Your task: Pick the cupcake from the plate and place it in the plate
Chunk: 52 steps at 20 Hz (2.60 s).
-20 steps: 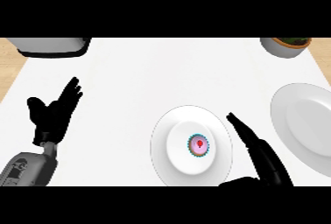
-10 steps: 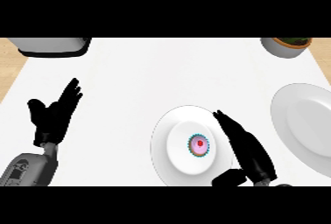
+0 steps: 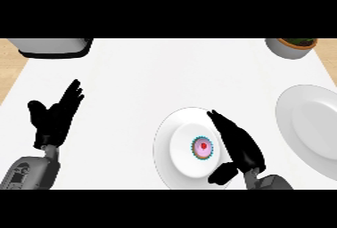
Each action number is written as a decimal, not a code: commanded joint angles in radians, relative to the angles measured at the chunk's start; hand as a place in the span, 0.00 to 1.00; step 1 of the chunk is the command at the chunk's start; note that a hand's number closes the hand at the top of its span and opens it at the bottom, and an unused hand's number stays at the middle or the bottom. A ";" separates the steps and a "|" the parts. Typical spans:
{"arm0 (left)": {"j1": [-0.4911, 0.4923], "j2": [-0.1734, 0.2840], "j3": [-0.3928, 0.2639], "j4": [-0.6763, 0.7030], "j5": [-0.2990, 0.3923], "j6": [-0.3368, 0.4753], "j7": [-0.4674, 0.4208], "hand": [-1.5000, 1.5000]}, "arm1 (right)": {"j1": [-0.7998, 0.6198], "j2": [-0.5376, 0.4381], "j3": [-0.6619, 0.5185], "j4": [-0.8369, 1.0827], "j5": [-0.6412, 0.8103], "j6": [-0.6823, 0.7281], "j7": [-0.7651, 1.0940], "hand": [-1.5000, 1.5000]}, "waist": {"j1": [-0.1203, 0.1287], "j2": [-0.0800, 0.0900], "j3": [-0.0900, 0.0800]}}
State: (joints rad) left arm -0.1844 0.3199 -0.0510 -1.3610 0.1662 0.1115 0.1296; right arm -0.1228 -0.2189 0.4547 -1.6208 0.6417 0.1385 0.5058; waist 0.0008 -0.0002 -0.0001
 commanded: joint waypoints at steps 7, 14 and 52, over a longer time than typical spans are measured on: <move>-0.007 -0.016 0.086 -0.003 -0.042 -0.070 0.016 0.50 | -0.032 0.083 -0.049 0.137 0.122 0.018 -0.054 0.00 | -0.001 0.000 0.000; 0.029 -0.066 0.056 -0.054 -0.089 -0.045 0.030 0.50 | -0.108 0.117 -0.045 0.256 0.123 0.119 -0.098 1.00 | 0.002 0.000 0.000; 0.076 -0.045 0.136 -0.155 -0.075 -0.116 0.091 0.50 | 0.562 -0.443 -0.585 -0.386 -0.431 -0.263 -0.976 1.00 | -0.010 -0.003 0.001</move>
State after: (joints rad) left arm -0.1024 0.2493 0.0751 -1.4643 0.0704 0.0219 0.1740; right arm 0.4385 -0.6331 0.0217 -2.0349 0.3842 -0.1845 -0.4581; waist -0.0342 -0.0062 0.0010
